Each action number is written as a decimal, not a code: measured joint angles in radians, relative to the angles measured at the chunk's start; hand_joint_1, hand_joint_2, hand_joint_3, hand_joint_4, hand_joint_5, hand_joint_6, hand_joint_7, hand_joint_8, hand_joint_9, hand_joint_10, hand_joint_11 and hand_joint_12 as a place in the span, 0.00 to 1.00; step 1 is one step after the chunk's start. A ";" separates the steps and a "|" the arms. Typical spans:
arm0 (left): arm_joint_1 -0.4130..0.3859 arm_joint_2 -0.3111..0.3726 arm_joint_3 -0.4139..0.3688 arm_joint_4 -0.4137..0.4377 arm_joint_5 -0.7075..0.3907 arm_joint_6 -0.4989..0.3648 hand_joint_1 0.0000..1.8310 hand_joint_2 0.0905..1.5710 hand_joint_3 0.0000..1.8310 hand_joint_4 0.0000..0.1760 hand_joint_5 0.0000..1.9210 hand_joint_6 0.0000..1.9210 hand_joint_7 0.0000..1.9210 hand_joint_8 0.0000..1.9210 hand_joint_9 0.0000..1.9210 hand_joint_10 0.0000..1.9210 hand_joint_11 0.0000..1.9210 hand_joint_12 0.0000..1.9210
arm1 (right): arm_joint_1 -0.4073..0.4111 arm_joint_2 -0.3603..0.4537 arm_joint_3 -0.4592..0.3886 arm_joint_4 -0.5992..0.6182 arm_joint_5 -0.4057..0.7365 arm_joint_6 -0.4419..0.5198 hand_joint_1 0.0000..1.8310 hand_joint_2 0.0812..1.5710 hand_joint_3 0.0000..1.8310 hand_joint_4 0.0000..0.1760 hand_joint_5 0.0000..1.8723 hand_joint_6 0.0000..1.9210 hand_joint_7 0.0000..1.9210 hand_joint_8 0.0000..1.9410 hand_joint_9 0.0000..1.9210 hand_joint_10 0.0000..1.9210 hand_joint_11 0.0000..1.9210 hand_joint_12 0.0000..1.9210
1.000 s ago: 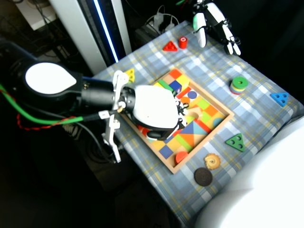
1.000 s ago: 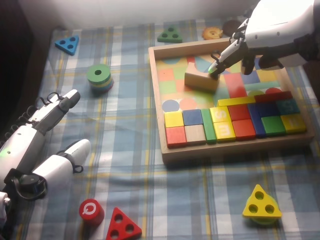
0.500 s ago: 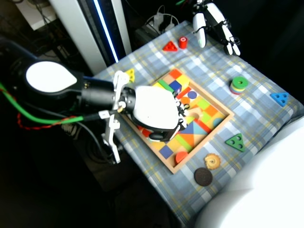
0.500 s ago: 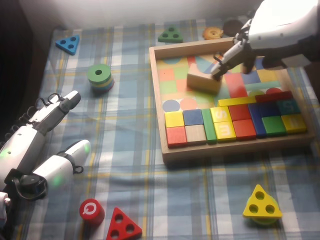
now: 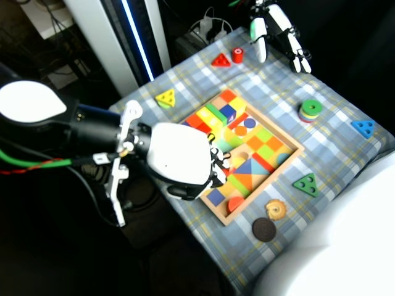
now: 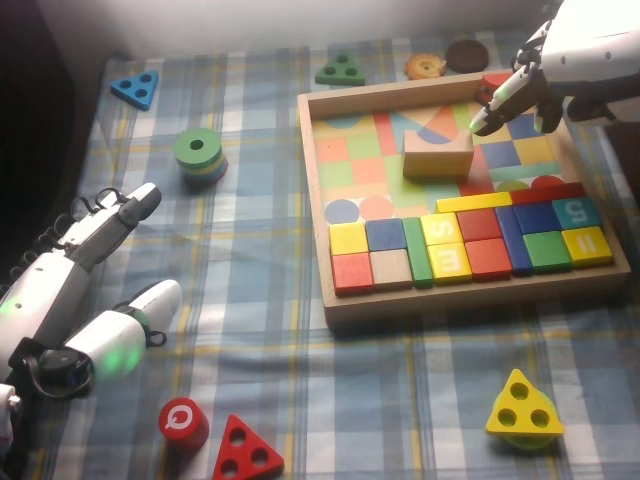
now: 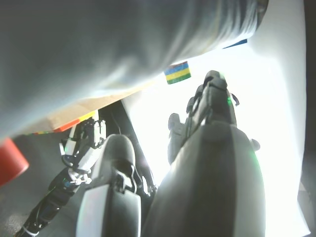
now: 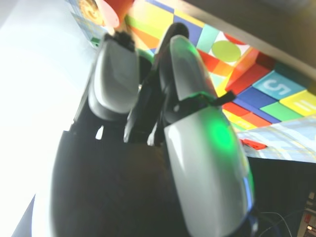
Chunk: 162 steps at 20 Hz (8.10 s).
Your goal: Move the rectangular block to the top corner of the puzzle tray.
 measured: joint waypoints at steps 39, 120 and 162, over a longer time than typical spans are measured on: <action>0.002 0.000 0.000 -0.003 0.001 0.000 0.37 0.85 0.00 0.55 0.13 0.00 0.04 0.00 0.01 0.00 0.00 0.00 | 0.008 0.009 -0.066 -0.065 -0.018 0.001 0.79 0.78 0.01 0.45 0.27 0.00 0.61 1.00 0.74 1.00 0.77 1.00; 0.013 0.000 0.000 -0.009 0.022 -0.023 0.37 0.85 0.00 0.50 0.13 0.00 0.03 0.00 0.01 0.00 0.00 0.00 | 0.072 0.206 -0.222 -0.115 -0.127 0.003 0.82 0.75 0.00 0.44 0.26 0.00 0.61 1.00 0.75 1.00 0.80 1.00; 0.013 0.000 0.000 -0.010 0.015 -0.033 0.36 0.85 0.00 0.52 0.13 0.00 0.04 0.00 0.01 0.00 0.00 0.00 | -0.084 -0.023 0.032 0.026 -0.166 -0.004 0.83 0.75 0.00 0.02 0.16 0.00 0.60 1.00 0.72 1.00 0.75 1.00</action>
